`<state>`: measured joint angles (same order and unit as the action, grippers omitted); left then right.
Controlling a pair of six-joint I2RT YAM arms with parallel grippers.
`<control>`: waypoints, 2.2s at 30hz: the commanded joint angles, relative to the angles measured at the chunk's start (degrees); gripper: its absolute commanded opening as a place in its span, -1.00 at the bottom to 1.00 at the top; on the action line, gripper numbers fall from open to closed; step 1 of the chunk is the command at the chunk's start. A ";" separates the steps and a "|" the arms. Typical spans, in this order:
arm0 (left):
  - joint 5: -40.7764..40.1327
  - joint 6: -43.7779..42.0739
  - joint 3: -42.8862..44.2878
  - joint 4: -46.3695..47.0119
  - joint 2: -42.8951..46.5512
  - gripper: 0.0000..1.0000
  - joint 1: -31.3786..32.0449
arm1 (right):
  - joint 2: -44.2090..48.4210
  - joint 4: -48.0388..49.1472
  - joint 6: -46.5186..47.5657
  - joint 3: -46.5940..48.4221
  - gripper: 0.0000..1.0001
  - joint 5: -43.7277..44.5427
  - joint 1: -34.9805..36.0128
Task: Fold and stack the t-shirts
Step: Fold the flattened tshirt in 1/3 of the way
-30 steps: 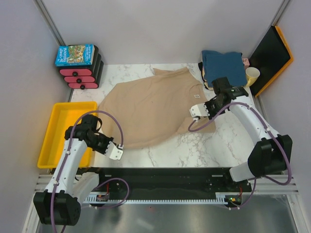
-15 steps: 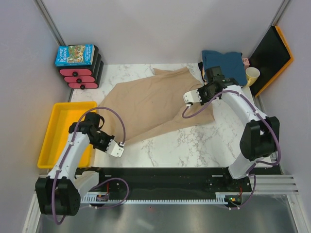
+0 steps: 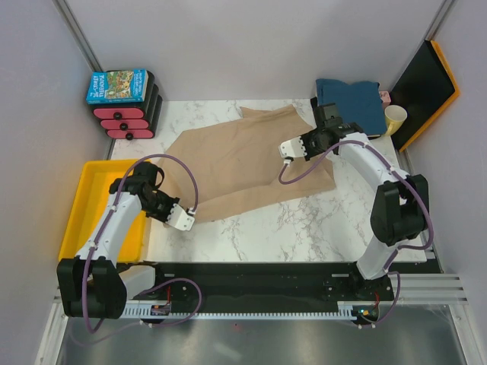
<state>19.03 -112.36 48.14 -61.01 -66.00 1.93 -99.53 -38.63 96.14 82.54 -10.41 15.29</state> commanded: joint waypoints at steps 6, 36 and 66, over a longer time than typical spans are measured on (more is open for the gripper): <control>-3.03 -14.03 -0.33 -0.16 -0.62 -0.96 -0.44 | -1.90 8.66 -1.39 0.25 -1.00 0.83 1.24; -6.90 -13.77 5.30 4.15 -11.78 -0.96 -0.44 | -7.52 19.82 -3.50 0.69 -1.00 2.15 2.99; -9.97 -12.89 9.43 5.64 -18.64 -0.84 0.88 | -12.01 29.49 -4.91 1.48 -0.97 4.70 3.78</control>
<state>10.02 -112.38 55.44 -56.03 -84.14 2.17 -111.00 -11.31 91.68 82.43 -6.94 18.61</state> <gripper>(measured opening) 0.076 0.010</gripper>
